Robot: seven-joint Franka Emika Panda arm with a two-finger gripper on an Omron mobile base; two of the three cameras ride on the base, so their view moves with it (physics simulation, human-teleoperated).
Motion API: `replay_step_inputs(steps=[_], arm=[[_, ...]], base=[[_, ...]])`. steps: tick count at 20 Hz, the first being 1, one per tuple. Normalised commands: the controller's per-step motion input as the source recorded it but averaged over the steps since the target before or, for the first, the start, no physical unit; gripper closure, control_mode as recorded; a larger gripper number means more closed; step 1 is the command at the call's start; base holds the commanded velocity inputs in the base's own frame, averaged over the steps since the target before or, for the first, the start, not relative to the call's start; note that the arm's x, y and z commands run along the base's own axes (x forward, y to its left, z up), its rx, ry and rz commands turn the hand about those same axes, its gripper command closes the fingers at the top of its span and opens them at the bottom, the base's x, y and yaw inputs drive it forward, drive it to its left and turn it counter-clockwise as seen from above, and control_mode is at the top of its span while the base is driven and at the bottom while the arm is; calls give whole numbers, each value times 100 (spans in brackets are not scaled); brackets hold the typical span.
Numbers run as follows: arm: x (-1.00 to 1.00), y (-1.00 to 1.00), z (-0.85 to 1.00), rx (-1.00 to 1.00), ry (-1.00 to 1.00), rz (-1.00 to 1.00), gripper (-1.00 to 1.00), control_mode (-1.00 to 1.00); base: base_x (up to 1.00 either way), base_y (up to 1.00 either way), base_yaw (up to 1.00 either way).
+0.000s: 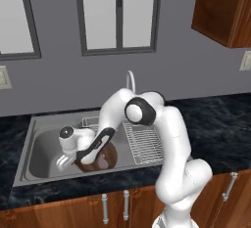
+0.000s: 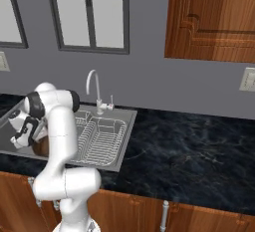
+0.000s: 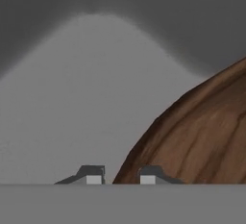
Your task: Pick the eggplant from the cabinet and place it in the bowl. Then pick the bowl and place it in the sink. Then turn on the sink facuet.
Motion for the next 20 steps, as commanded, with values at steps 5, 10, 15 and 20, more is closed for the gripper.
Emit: replay_step_inputs(steps=[5,10,15,20], arm=[[2,0,-7,0,3,0,-100,-100],[0,0,24,0,0,0,-100,-100],[0,0,61,0,0,0,-100,-100],[-2,0,100,2,0,-5,-100,-100]], base=[[0,0,0],[0,0,0],[0,0,0],[0,0,0]])
